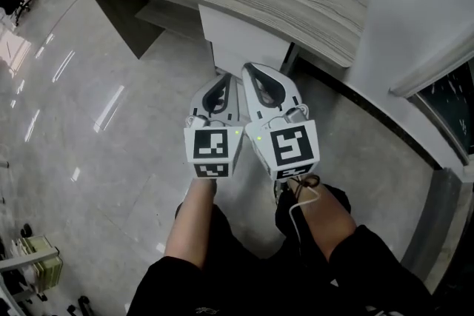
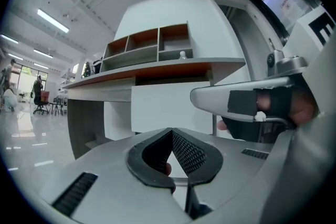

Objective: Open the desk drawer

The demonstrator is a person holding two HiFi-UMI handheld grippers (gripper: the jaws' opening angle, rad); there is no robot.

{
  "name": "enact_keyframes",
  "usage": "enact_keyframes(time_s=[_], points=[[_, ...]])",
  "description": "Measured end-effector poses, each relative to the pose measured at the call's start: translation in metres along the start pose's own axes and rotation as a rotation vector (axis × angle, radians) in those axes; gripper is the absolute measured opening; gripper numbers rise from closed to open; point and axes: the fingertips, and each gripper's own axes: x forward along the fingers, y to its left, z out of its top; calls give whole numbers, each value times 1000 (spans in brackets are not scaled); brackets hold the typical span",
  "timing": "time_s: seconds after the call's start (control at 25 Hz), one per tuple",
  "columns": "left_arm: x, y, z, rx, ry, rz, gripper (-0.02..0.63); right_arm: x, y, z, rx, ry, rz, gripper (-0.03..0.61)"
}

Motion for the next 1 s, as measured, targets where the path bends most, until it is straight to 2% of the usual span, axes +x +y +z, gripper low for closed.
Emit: enact_keyframes(time_s=[0.2,0.28,0.4,0.52,0.64,0.84,0.92,1.0], points=[[3,2,-3,-52,7,-6,5,-10,5,4,-86,-26,2,6],[6,1,-7,-77,13,-4,6,-12,1,-2,-74,-11,2,6],[10,2,-16,-159,15,-14,8,-16,-5,-7,-6,-1,-5,6],[15,-1,-21,-220,2,-31,33,-16,-10,-14,35,14,-22,6],[20,-4,-25,-255,-5,-43,36,-13,-11,-18,34,22,-26,6],[24,-5,-33,-299,-2,-54,78,-9,-5,-26,-12,44,-15,6],[29,-6,-33,-402,-24,-101,82,-8,-7,-27,-12,42,-15,6],[35,-7,-31,-605,-71,-200,94,-9,-9,-26,-5,32,-14,6]])
